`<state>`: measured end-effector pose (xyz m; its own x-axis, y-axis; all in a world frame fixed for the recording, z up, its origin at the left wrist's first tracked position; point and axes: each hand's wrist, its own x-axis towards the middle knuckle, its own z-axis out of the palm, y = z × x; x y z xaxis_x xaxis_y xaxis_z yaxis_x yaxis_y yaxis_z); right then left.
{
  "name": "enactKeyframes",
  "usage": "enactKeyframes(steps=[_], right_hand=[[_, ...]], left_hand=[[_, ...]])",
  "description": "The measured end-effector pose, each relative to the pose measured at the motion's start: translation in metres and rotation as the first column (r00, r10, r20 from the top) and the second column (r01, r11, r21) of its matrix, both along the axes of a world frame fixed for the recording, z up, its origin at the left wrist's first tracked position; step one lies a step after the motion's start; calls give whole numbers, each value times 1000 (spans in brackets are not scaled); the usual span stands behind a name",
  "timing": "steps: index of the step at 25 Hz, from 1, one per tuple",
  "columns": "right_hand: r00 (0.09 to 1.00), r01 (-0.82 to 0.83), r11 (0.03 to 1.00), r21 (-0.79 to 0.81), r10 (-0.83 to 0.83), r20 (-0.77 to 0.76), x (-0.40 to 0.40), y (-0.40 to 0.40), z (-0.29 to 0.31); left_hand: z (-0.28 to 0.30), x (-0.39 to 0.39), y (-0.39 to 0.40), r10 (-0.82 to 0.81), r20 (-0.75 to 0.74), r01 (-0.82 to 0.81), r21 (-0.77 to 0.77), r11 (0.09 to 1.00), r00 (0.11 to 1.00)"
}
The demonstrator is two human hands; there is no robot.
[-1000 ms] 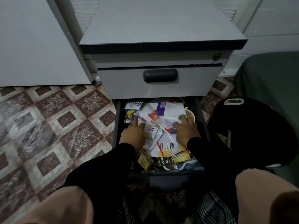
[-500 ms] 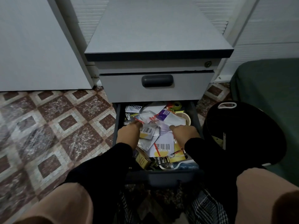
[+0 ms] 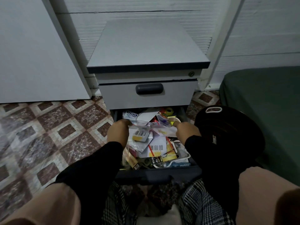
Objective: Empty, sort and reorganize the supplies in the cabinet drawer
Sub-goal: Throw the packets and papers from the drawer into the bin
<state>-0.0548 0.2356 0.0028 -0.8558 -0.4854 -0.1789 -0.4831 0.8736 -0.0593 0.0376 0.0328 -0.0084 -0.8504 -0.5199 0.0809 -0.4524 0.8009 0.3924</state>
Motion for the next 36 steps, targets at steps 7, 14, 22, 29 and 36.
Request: enactKeyframes(steps=[7,14,22,29,36], right_hand=[[964,265,924,-275,-246,100,-5,10,24],[898,440,796,-415,-382,219,-18,25,26],[808,588,666,-459,-510,294,-38,74,31],[735,656,548,-519,-621,272,-71,153,38],[636,747,479,-461,-717,286,-101,226,13]], left_hand=[[30,0,4,126,-166,-102,143,984,978],[41,-5,17,141,-232,-101,175,979,963],[44,-36,59,79,-267,-9,253,967,960],[45,-96,138,-83,-288,186,350,918,954],[28,-149,218,-291,-357,400,284,872,888]])
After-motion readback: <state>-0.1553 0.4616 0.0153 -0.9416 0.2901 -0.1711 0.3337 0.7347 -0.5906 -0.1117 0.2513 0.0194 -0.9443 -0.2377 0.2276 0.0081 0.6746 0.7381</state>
